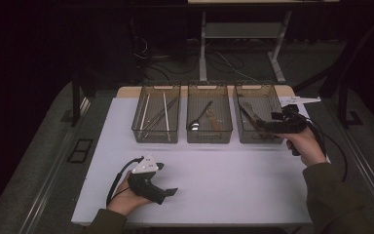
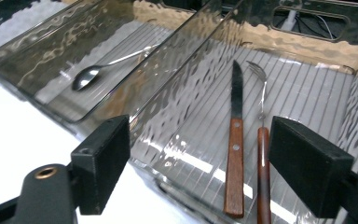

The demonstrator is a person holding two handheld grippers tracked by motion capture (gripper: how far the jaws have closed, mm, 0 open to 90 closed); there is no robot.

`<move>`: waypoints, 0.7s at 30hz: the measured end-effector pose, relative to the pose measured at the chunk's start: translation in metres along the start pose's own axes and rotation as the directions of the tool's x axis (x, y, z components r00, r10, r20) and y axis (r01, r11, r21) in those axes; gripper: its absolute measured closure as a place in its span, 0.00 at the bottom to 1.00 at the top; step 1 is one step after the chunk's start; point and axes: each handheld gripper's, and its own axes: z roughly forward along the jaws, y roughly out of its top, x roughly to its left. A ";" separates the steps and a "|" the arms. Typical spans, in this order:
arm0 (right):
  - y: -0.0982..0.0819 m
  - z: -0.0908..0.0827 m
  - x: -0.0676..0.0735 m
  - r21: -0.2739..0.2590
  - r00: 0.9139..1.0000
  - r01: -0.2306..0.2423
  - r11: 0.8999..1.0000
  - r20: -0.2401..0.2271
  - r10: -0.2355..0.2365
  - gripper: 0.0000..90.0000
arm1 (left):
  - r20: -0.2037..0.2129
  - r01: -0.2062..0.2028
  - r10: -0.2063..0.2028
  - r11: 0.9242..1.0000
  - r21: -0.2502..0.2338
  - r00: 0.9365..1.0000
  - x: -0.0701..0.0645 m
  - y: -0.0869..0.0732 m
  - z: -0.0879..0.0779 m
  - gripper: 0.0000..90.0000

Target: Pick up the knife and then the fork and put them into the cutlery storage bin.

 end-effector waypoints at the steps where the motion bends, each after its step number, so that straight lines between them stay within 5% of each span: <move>1: -0.002 -0.002 0.001 -0.002 1.000 0.010 1.000 -0.001 -0.010 0.22 | 0.002 0.004 -0.004 1.000 -0.002 1.000 0.001 0.000 -0.001 0.00; 21: -0.050 -0.023 0.045 -0.082 0.983 0.119 0.990 -0.133 -0.129 0.20 | 0.010 -0.001 0.001 1.000 -0.008 1.000 0.001 -0.003 -0.005 0.00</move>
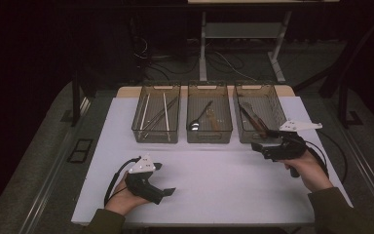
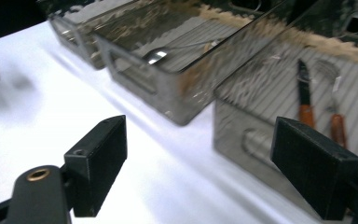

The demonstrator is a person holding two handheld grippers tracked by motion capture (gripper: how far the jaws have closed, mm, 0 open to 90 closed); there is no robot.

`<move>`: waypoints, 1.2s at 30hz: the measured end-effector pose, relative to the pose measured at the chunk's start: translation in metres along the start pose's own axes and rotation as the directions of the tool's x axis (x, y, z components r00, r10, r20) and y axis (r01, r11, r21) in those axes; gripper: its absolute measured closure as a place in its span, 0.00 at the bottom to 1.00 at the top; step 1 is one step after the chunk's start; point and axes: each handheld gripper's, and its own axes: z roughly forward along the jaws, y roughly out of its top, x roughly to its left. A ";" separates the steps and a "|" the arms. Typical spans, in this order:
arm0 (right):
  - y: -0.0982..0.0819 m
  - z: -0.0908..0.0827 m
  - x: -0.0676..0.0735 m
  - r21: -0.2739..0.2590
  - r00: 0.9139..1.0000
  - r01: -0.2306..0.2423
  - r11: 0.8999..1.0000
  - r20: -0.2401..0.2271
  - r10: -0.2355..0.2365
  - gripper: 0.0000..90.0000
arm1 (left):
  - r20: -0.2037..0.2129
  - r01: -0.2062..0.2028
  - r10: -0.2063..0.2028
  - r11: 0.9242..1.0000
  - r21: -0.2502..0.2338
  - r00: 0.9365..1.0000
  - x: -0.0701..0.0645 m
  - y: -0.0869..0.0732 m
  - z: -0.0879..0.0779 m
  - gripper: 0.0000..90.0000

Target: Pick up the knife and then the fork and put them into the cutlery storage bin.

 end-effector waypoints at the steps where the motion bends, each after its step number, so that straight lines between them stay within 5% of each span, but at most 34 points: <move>1: -0.003 0.000 0.002 0.002 1.000 0.004 1.000 -0.007 -0.004 0.20 | 0.000 -0.002 0.002 1.000 0.001 1.000 0.000 0.000 0.000 0.00; 23: -0.055 -0.017 0.024 0.023 0.995 0.053 0.998 -0.082 -0.051 0.20 | 0.004 0.000 -0.001 1.000 0.006 1.000 -0.001 0.000 0.000 0.00; 36: -0.068 -0.015 0.037 0.049 0.991 0.087 0.995 -0.103 -0.082 0.20 | 0.003 0.000 0.000 1.000 0.004 1.000 -0.002 0.000 0.000 0.00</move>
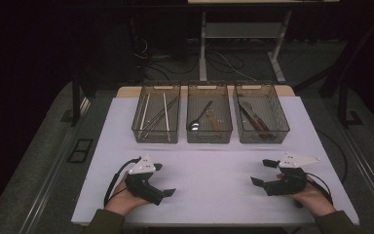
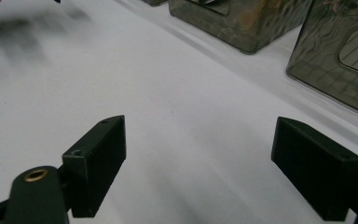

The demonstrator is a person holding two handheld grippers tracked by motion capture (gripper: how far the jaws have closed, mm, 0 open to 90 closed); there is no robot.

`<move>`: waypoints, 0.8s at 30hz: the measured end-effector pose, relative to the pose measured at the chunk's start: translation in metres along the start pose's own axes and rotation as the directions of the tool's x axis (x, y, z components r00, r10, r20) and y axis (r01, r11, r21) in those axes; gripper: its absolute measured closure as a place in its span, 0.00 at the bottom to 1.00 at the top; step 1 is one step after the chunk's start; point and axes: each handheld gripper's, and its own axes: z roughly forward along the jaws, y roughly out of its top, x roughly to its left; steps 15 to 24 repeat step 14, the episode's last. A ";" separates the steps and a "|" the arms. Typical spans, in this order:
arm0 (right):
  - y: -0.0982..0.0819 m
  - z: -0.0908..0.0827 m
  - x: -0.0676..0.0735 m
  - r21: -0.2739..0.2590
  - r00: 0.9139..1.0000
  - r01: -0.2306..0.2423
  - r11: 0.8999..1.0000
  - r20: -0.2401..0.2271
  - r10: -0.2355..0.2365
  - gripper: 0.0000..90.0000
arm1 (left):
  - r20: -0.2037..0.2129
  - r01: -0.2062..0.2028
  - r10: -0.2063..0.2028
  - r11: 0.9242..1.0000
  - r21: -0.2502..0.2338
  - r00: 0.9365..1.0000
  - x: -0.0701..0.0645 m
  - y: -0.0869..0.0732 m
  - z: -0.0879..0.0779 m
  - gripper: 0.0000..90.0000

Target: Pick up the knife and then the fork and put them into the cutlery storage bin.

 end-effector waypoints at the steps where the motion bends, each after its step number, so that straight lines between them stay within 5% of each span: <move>1: 0.000 0.001 0.001 0.004 1.000 0.001 1.000 -0.002 -0.001 0.20 | 0.000 0.000 0.000 1.000 0.001 1.000 0.000 0.000 0.000 0.00; 7: -0.004 0.004 0.002 0.042 0.999 0.045 0.998 0.012 -0.046 0.20 | -0.001 -0.004 0.004 1.000 0.002 1.000 0.000 0.000 0.000 0.00; 24: -0.003 0.003 0.002 0.035 0.999 0.046 0.998 0.014 -0.047 0.20 | -0.001 -0.004 0.004 1.000 0.003 1.000 0.000 0.000 0.001 0.00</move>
